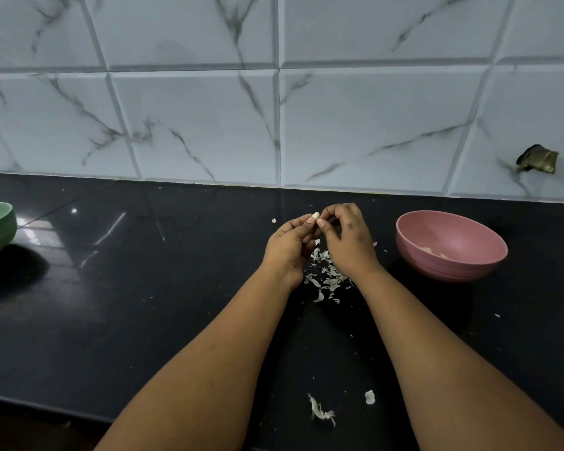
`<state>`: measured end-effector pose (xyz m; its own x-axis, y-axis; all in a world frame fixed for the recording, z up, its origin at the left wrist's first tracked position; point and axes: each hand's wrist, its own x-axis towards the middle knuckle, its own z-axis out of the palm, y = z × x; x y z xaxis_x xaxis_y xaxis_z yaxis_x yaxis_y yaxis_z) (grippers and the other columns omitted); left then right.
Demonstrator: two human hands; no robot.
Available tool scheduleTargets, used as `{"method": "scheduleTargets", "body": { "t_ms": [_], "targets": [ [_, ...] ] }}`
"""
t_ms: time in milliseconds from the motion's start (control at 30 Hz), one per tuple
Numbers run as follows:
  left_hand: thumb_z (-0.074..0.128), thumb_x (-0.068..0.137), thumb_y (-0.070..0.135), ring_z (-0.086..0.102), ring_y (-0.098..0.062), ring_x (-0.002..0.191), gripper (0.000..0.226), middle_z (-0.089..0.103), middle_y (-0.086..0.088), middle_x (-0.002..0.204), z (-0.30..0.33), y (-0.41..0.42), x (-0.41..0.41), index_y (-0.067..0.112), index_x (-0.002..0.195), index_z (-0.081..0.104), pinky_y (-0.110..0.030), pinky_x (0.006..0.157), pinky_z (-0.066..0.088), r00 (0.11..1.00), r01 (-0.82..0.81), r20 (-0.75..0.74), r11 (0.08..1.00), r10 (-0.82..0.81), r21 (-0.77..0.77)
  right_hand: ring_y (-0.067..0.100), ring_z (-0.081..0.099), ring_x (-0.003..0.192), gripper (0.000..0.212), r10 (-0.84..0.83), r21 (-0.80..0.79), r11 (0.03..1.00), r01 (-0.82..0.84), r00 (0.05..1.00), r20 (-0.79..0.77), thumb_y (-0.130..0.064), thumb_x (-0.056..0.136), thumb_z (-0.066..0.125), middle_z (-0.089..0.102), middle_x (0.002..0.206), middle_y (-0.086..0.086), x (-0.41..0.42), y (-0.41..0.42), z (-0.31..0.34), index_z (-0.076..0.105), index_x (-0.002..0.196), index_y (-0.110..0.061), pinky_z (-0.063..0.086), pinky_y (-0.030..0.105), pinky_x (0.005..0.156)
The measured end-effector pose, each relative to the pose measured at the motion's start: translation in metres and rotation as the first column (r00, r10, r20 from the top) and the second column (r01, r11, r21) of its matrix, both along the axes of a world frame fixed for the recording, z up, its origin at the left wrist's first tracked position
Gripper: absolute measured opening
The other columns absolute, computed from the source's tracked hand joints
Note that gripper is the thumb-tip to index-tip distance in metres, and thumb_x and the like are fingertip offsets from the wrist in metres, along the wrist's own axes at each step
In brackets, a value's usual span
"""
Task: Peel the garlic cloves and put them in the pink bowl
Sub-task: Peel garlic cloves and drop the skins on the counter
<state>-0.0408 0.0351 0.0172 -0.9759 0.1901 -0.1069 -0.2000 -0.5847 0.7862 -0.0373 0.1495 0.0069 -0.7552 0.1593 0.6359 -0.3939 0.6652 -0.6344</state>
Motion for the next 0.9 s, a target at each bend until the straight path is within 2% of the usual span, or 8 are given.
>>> {"method": "scheduleTargets", "body": {
  "t_ms": [167, 300, 400, 500, 600, 733, 800, 900],
  "targets": [
    [0.061, 0.095, 0.011, 0.067, -0.003, 0.069, 0.006, 0.074, 0.006, 0.08, 0.0045, -0.0053, -0.0023, 0.015, 0.096, 0.065, -0.012, 0.052, 0.044, 0.998, -0.034, 0.061, 0.998, 0.031, 0.053, -0.003, 0.05, 0.08, 0.005, 0.015, -0.023, 1.0, -0.014, 0.999, 0.029, -0.009, 0.09, 0.064, 0.051, 0.101, 0.0, 0.002, -0.003, 0.0013, 0.063, 0.095, -0.008, 0.037, 0.004, 0.073],
    [0.059, 0.096, 0.011, 0.064, -0.004, 0.068, 0.008, 0.074, 0.006, 0.082, 0.0065, -0.0097, -0.0054, 0.016, 0.094, 0.066, -0.012, 0.052, 0.045, 0.999, -0.045, 0.031, 0.998, 0.043, 0.035, 0.006, 0.061, 0.07, 0.007, -0.042, -0.151, 0.987, 0.047, 0.998, 0.038, -0.013, 0.079, 0.073, 0.067, 0.079, -0.005, 0.0076, 0.0001, 0.0054, 0.067, 0.075, -0.014, 0.051, 0.022, 0.068],
    [0.058, 0.097, 0.011, 0.063, -0.003, 0.066, 0.008, 0.074, 0.006, 0.084, 0.0058, -0.0078, -0.0044, 0.017, 0.097, 0.064, -0.012, 0.052, 0.044, 1.0, -0.018, 0.012, 1.0, 0.018, -0.002, 0.009, 0.064, 0.062, 0.012, -0.048, -0.278, 0.959, 0.062, 0.997, 0.056, -0.011, 0.072, 0.076, 0.069, 0.067, -0.003, 0.0101, 0.0023, 0.0082, 0.065, 0.07, -0.016, 0.055, 0.026, 0.063],
    [0.058, 0.097, 0.012, 0.061, -0.003, 0.067, 0.009, 0.074, 0.006, 0.083, 0.0052, -0.0059, -0.0024, 0.018, 0.096, 0.064, -0.012, 0.052, 0.043, 1.0, -0.007, -0.011, 0.999, 0.006, -0.033, 0.007, 0.068, 0.064, 0.018, -0.006, -0.363, 0.931, 0.037, 0.996, 0.086, -0.011, 0.076, 0.075, 0.072, 0.07, -0.002, 0.0085, 0.0029, 0.0085, 0.061, 0.084, -0.02, 0.055, 0.022, 0.064],
    [0.06, 0.096, 0.013, 0.057, -0.003, 0.064, 0.01, 0.072, 0.008, 0.078, 0.0044, -0.0043, -0.0008, 0.02, 0.091, 0.066, -0.014, 0.053, 0.04, 0.999, -0.015, -0.039, 0.997, 0.012, -0.081, 0.008, 0.07, 0.069, 0.009, 0.038, -0.363, 0.932, -0.011, 0.997, 0.067, -0.011, 0.086, 0.069, 0.072, 0.076, -0.002, 0.0059, 0.0036, 0.007, 0.069, 0.093, -0.017, 0.054, 0.021, 0.067],
    [0.063, 0.094, 0.012, 0.05, -0.002, 0.058, 0.01, 0.066, 0.009, 0.072, 0.0012, -0.0039, -0.0004, 0.019, 0.09, 0.069, -0.018, 0.056, 0.035, 0.995, -0.026, -0.103, 0.987, 0.01, -0.157, 0.003, 0.064, 0.067, 0.009, 0.016, -0.287, 0.958, 0.0, 0.998, 0.053, -0.025, 0.087, 0.071, 0.07, 0.072, -0.007, 0.007, 0.0034, 0.0074, 0.074, 0.084, -0.017, 0.05, 0.016, 0.063],
    [0.062, 0.095, 0.011, 0.048, -0.002, 0.059, 0.011, 0.063, 0.009, 0.068, -0.0002, -0.0038, -0.0007, 0.018, 0.09, 0.07, -0.019, 0.058, 0.034, 0.991, -0.021, -0.134, 0.982, -0.004, -0.186, 0.002, 0.064, 0.068, 0.011, 0.042, -0.322, 0.947, -0.022, 0.997, 0.057, -0.027, 0.084, 0.074, 0.071, 0.075, -0.006, 0.0073, 0.0021, 0.008, 0.075, 0.083, -0.017, 0.051, 0.015, 0.063],
    [0.062, 0.095, 0.011, 0.051, -0.003, 0.063, 0.012, 0.064, 0.007, 0.073, -0.0008, -0.0045, -0.0004, 0.017, 0.088, 0.07, -0.02, 0.061, 0.039, 0.984, -0.037, -0.177, 0.968, -0.008, -0.248, 0.004, 0.066, 0.072, 0.008, 0.058, -0.362, 0.932, -0.025, 0.995, 0.079, -0.024, 0.084, 0.074, 0.072, 0.078, -0.004, 0.0064, 0.0009, 0.0084, 0.075, 0.084, -0.016, 0.052, 0.018, 0.067]
  ]
}}
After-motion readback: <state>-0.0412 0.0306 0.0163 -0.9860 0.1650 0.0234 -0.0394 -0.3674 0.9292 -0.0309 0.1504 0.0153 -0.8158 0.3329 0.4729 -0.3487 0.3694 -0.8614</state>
